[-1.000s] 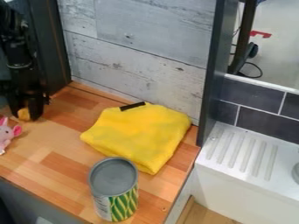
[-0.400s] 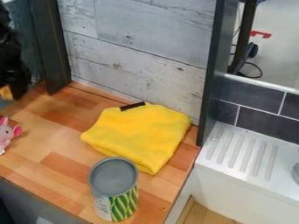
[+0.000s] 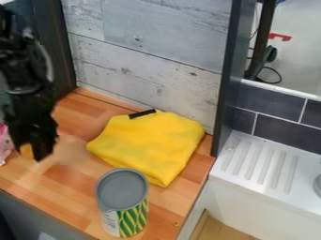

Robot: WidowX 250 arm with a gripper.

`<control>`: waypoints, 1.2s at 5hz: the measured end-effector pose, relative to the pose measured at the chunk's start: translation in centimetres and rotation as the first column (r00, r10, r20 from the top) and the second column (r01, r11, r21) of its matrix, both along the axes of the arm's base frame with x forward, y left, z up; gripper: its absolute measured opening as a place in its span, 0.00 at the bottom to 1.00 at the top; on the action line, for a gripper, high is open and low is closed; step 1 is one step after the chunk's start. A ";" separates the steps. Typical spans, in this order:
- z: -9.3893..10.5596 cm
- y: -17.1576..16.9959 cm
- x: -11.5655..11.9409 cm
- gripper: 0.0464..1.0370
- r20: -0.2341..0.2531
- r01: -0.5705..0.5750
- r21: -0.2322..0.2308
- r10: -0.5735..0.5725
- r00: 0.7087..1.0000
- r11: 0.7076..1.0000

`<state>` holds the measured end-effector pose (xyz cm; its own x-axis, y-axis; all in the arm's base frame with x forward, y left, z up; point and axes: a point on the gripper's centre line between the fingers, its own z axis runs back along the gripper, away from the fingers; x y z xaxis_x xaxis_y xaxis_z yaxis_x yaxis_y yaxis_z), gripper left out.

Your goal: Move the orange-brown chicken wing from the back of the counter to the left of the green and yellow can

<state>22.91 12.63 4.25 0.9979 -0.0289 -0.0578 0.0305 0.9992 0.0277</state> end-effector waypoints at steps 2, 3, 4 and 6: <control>-2.3 -4.2 -1.9 0.55 -0.034 0.156 -0.031 -0.157 0.987 0.987; -3.5 -3.8 -2.7 0.55 -0.068 0.135 -0.032 -0.137 0.988 0.990; -3.9 -3.0 -3.2 0.55 -0.095 0.088 -0.015 -0.090 0.991 0.996; -3.9 -4.8 -5.0 0.91 -0.117 0.039 0.039 -0.034 0.993 0.998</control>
